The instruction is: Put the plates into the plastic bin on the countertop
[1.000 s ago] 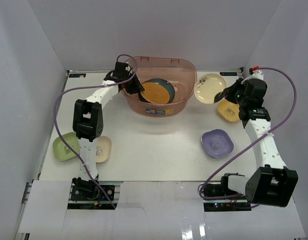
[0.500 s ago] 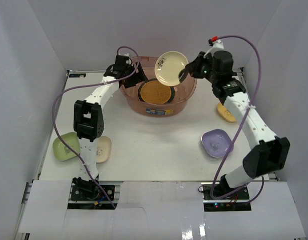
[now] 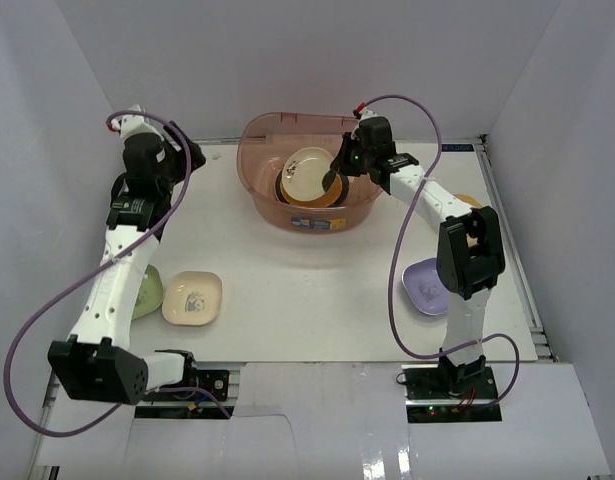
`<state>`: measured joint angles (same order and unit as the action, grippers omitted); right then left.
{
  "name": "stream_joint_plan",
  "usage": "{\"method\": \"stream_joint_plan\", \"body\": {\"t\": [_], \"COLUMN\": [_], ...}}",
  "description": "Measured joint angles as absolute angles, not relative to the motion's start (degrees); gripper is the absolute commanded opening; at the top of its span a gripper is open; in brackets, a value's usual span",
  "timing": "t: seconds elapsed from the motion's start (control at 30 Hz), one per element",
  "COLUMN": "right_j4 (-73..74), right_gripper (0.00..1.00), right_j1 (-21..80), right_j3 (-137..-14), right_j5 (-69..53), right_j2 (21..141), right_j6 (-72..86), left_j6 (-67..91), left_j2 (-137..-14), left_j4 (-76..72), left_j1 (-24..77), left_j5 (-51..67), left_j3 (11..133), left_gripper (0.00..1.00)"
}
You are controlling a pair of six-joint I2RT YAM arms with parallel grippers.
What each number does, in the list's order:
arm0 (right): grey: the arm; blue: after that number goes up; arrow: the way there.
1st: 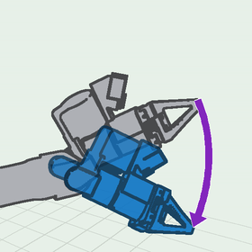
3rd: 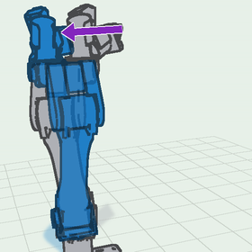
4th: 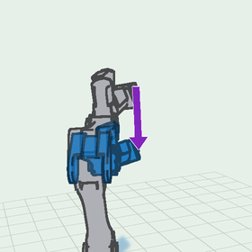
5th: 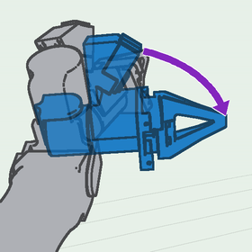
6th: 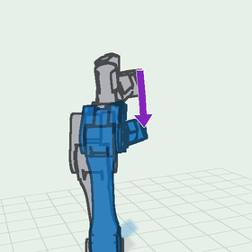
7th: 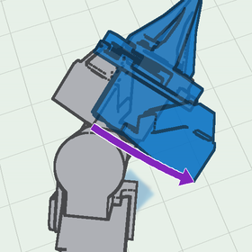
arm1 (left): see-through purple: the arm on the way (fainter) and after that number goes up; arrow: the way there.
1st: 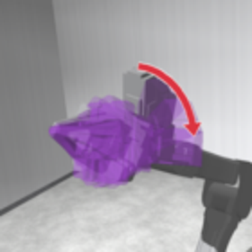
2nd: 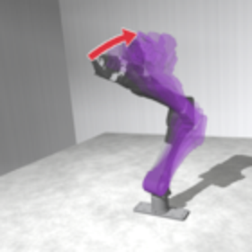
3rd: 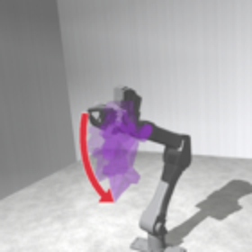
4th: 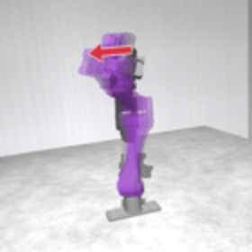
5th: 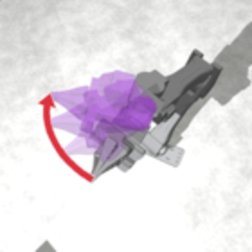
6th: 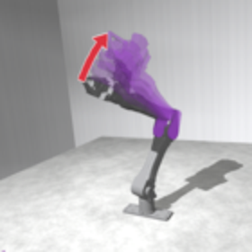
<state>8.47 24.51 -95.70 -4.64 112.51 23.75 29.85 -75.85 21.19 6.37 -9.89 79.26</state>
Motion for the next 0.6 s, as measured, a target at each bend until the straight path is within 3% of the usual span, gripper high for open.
{"method": "stream_joint_plan", "body": {"t": [0.2, 0.3, 0.33, 0.43, 0.5, 0.6], "right_j4": [9.6, 9.7, 9.8, 9.8, 9.7, 10.3], "right_gripper": [0.13, 0.29, 0.42, 0.63, 0.72, 0.73], "right_j1": [26.1, 26.2, 26.1, 26.0, 26.0, 26.0], "right_j3": [-96.7, -97.5, -97.5, -97.5, -97.5, -97.5], "right_j5": [-4.6, -4.3, -4.2, -3.6, -3.3, -3.1], "right_j2": [117.6, 119.3, 119.4, 119.4, 119.3, 118.6], "right_j6": [23.8, 24.1, 24.2, 23.8, 23.3, 21.7], "left_j6": [27.4, 27.5, 27.5, 28.0, 28.6, 29.2], "left_j2": [-66.6, -67.9, -68.4, -69.3, -69.6, -70.4], "left_j4": [27.2, 32.5, 33.5, 35.6, 35.7, 34.6], "left_j1": [3.8, 2.0, 1.4, -1.4, -3.3, -5.0], "left_j5": [-19.0, -20.7, -21.0, -21.5, -22.2, -23.3], "left_j3": [62.9, 57.2, 55.7, 52.5, 51.2, 50.0], "left_gripper": [0.77, 0.77, 0.77, 0.77, 0.76, 0.76]}}
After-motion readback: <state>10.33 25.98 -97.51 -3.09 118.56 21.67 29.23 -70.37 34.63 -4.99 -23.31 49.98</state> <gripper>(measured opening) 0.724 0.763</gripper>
